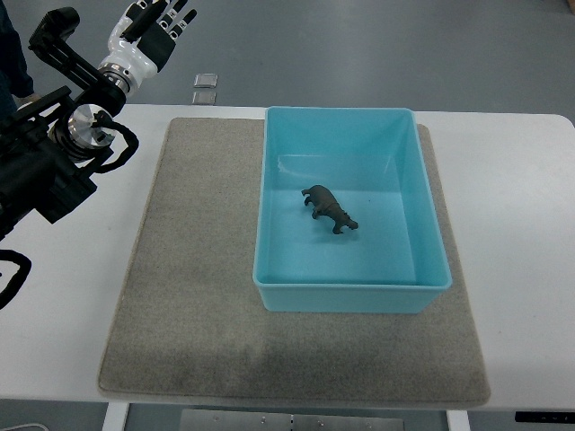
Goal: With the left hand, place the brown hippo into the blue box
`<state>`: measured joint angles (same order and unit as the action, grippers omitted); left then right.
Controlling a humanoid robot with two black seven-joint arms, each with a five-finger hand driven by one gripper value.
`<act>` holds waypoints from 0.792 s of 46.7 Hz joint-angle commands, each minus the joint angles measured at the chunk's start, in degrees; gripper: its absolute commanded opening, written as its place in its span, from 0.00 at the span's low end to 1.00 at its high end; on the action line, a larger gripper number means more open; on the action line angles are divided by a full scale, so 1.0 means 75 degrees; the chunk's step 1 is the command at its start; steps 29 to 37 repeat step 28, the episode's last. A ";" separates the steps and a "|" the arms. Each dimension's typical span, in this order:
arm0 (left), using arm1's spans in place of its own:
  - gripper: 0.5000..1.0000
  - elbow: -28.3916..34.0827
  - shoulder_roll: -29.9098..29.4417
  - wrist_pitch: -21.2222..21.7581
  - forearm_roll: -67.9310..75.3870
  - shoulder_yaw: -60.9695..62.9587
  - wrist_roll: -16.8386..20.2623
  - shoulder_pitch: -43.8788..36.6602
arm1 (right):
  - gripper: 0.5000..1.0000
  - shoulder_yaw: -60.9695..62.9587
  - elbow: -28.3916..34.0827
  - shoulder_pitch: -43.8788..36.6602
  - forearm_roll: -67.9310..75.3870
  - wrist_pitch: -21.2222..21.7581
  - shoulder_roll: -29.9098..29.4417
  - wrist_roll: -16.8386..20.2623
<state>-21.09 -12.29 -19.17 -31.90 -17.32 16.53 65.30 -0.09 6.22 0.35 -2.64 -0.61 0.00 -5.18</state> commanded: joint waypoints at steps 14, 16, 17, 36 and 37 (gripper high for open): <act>0.99 -0.0012 -0.0013 -0.0010 0.0011 0.0001 0.0000 0.0035 | 0.87 0.0000 0.0002 0.0000 0.0000 0.0000 0.0000 0.0000; 0.99 -0.0012 -0.0002 -0.0022 0.0011 0.0001 -0.0012 0.0035 | 0.87 0.0000 0.0002 0.0000 0.0000 0.0000 0.0000 0.0000; 0.99 -0.0012 -0.0002 -0.0022 0.0011 0.0001 -0.0012 0.0035 | 0.87 0.0000 0.0002 0.0000 0.0000 0.0000 0.0000 0.0000; 0.99 -0.0012 -0.0002 -0.0034 0.0000 -0.0011 0.0000 0.0058 | 0.87 -0.0035 0.0096 -0.0012 -0.0094 0.0047 0.0000 0.0000; 0.99 -0.0012 -0.0002 -0.0034 0.0000 -0.0011 0.0000 0.0058 | 0.87 -0.0035 0.0096 -0.0012 -0.0094 0.0047 0.0000 0.0000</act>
